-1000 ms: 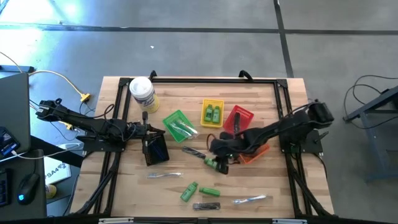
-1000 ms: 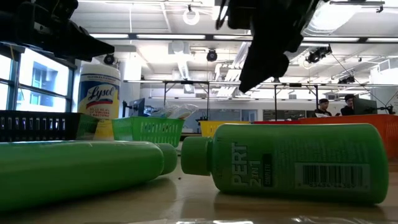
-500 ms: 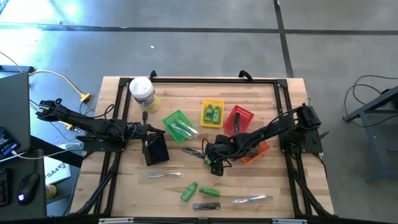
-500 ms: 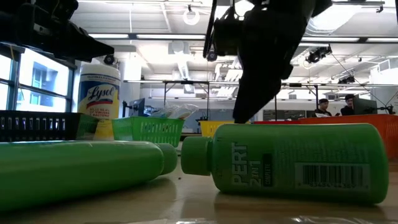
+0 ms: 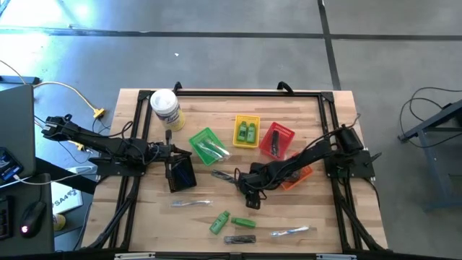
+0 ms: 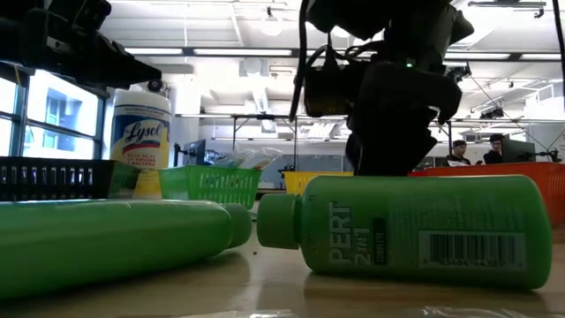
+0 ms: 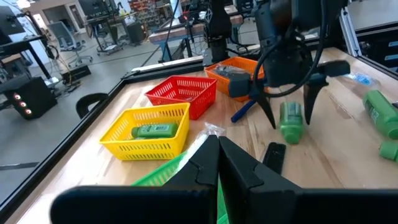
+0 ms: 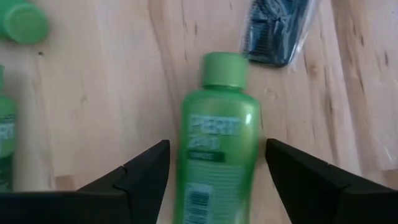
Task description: Pick & Place Travel size toiletries
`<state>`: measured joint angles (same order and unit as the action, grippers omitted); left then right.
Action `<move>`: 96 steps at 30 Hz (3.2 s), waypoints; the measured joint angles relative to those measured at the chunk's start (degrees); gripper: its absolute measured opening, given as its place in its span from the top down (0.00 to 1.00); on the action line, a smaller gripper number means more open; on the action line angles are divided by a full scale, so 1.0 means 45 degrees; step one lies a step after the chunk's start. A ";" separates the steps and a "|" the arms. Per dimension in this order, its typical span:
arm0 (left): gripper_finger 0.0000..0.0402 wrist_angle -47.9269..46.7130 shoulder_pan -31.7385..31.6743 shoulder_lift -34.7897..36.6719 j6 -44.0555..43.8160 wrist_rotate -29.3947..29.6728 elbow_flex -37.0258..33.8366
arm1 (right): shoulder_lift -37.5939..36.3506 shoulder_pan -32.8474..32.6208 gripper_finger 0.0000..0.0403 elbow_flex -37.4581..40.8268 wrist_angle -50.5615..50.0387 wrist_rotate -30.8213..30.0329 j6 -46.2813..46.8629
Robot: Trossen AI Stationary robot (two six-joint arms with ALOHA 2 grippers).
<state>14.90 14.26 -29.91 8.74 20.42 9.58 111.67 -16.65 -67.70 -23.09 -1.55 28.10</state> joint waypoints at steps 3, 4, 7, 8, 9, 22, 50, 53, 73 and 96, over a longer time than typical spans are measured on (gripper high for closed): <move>0.99 -0.0010 0.0000 0.0000 0.0004 -0.0004 0.0000 | 0.0103 0.0026 0.37 -0.0015 0.0029 -0.0006 0.0009; 0.99 -0.0005 0.0000 0.0000 0.0004 -0.0004 0.0000 | 0.0108 0.0031 0.38 -0.0015 0.0034 0.0003 0.0004; 0.99 -0.0011 0.0000 -0.0002 -0.0001 -0.0004 0.0000 | 0.0079 0.0031 0.47 0.0005 -0.0020 -0.0004 -0.0313; 0.99 -0.0010 0.0000 0.0000 -0.0001 -0.0004 0.0000 | 0.0079 0.0044 0.52 0.0005 -0.0051 -0.0013 -0.0553; 0.99 -0.0015 0.0000 0.0000 -0.0001 -0.0004 0.0000 | 0.0074 0.0045 0.58 0.0005 -0.0063 0.0000 -0.0715; 0.99 -0.0010 0.0000 0.0000 -0.0103 -0.0004 0.0000 | -0.1781 0.0282 0.70 0.0064 0.0351 -0.0226 -0.3050; 0.99 -0.0108 0.0000 0.0010 -0.0001 -0.0096 0.0000 | -1.5814 0.3198 0.69 1.0959 1.0443 0.1432 -0.3960; 0.99 -0.0112 0.0000 0.0010 -0.0001 -0.0096 0.0000 | -1.6539 0.3207 0.69 1.1878 1.0798 0.0946 -0.3960; 0.99 -0.0028 0.0000 0.0005 -0.0131 -0.0106 0.0000 | -1.6559 0.3202 0.71 1.1792 1.1145 -0.0061 -0.2858; 0.99 0.0369 0.0000 0.0005 -0.0754 -0.0106 0.0000 | -0.7919 0.7314 0.72 0.4253 0.4284 -0.0437 0.0984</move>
<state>16.56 14.26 -29.89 5.34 19.94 9.58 76.04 16.26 -48.56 -3.81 -3.51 32.53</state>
